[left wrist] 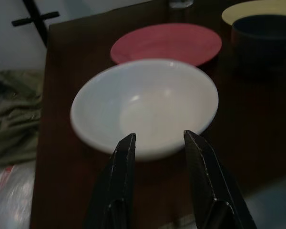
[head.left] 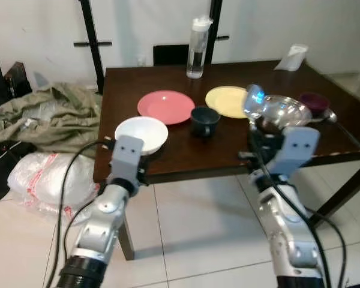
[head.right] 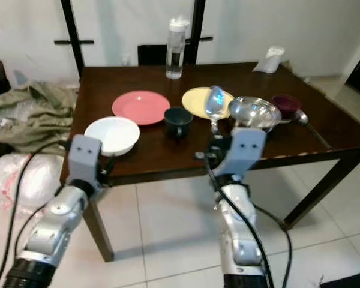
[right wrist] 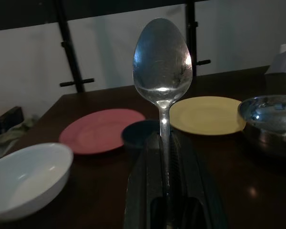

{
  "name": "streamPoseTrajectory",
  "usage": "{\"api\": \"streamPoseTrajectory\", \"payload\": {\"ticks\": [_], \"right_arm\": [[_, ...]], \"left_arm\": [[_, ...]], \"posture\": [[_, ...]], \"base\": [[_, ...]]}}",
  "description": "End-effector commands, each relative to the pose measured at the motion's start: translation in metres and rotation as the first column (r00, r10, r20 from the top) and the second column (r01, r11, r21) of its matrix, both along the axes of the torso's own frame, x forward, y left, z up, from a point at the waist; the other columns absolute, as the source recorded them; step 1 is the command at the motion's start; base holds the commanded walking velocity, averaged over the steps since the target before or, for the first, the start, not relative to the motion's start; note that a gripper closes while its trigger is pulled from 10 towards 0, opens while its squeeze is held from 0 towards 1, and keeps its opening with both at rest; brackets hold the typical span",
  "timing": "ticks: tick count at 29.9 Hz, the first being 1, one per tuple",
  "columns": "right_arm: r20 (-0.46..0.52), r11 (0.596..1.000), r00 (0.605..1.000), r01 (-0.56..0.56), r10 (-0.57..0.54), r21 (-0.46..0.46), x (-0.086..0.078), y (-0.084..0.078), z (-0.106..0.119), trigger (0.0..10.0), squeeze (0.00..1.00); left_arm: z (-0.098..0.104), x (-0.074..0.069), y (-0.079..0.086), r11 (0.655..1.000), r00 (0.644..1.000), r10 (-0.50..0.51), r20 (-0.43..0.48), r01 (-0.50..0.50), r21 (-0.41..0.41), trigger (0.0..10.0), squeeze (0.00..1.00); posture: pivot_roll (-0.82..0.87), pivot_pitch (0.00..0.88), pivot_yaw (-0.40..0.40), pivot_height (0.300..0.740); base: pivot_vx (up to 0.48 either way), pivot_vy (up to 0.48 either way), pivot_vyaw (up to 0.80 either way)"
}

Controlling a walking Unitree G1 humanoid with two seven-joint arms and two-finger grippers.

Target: Setting the table

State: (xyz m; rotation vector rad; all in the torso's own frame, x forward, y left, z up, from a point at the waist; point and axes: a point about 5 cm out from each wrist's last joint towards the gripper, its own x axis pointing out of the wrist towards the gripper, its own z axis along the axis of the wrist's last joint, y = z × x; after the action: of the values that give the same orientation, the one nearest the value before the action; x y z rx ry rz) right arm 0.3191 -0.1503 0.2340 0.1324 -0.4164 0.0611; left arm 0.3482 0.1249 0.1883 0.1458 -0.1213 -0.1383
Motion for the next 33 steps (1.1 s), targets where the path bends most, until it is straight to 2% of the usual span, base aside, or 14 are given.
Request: {"api": "streamPoseTrajectory", "payload": {"ticks": [1, 5, 8, 9, 12, 15, 19, 27, 33], "right_arm": [[-0.009, 1.0, 1.0, 0.022, -0.022, -0.006, -0.001, -0.007, -0.004, 10.0, 0.0], [-0.017, 0.999, 0.999, 0.027, -0.027, -0.031, 0.0, -0.008, -0.007, 10.0, 0.0], [-0.096, 0.986, 0.989, 0.098, -0.112, -0.137, 0.004, -0.022, -0.029, 10.0, 0.0], [-0.096, 0.986, 0.989, 0.098, -0.112, -0.137, 0.004, -0.022, -0.029, 10.0, 0.0], [-0.165, 0.961, 0.963, 0.175, -0.212, -0.216, 0.005, -0.042, -0.047, 10.0, 0.0], [-0.18, 0.949, 0.951, 0.203, -0.249, -0.242, 0.005, -0.05, -0.051, 10.0, 0.0], [-0.253, 0.904, 0.886, 0.312, -0.388, -0.293, 0.004, -0.085, -0.061, 10.0, 0.0], [-0.238, 0.899, 0.892, 0.304, -0.385, -0.317, 0.009, -0.097, -0.056, 10.0, 0.0], [-0.296, 0.88, 0.875, 0.25, -0.384, -0.404, 0.015, -0.102, -0.063, 10.0, 0.0]], "left_arm": [[-0.003, -0.001, -0.005, 1.0, 1.0, -0.02, 0.001, 0.02, 0.014, 10.0, 0.0], [-0.002, -0.002, -0.007, 0.999, 0.999, -0.033, 0.022, 0.032, 0.033, 10.0, 0.0], [0.003, -0.004, -0.011, 0.996, 0.995, -0.067, 0.07, 0.062, 0.066, 10.0, 0.0], [0.003, -0.004, -0.011, 0.996, 0.995, -0.067, 0.07, 0.062, 0.066, 10.0, 0.0], [0.008, -0.008, -0.013, 0.993, 0.989, -0.107, 0.101, 0.101, 0.062, 10.0, 0.0], [0.011, -0.009, -0.013, 0.991, 0.986, -0.125, 0.111, 0.119, 0.055, 10.0, 0.0], [0.024, -0.014, -0.007, 0.982, 0.972, -0.186, 0.142, 0.182, 0.046, 10.0, 0.0], [0.036, -0.012, 0.013, 0.973, 0.965, -0.23, 0.124, 0.229, 0.021, 10.0, 0.0], [0.044, -0.015, 0.026, 0.95, 0.945, -0.312, 0.093, 0.312, 0.02, 10.0, 0.0]], "posture": [[0.01, 0.112, 0.063, 0.74], [0.01, 0.108, 0.064, 0.74], [0.01, 0.104, 0.063, 0.74], [0.01, 0.104, 0.063, 0.74], [0.01, 0.104, 0.064, 0.74], [0.01, 0.105, 0.064, 0.74], [0.01, 0.111, 0.063, 0.74], [0.02, 0.126, 0.062, 0.74], [0.01, 0.152, 0.075, 0.74]], "base": [[0.48, 0.0, 0.0], [0.48, 0.0, 0.0], [0.445, 0.0, 0.0], [0.375, 0.0, 0.0], [0.125, 0.0, 0.0], [0.0, 0.0, 0.0], [0.0, 0.0, 0.0], [0.0, 0.0, 0.0], [0.0, 0.0, 0.0]]}}
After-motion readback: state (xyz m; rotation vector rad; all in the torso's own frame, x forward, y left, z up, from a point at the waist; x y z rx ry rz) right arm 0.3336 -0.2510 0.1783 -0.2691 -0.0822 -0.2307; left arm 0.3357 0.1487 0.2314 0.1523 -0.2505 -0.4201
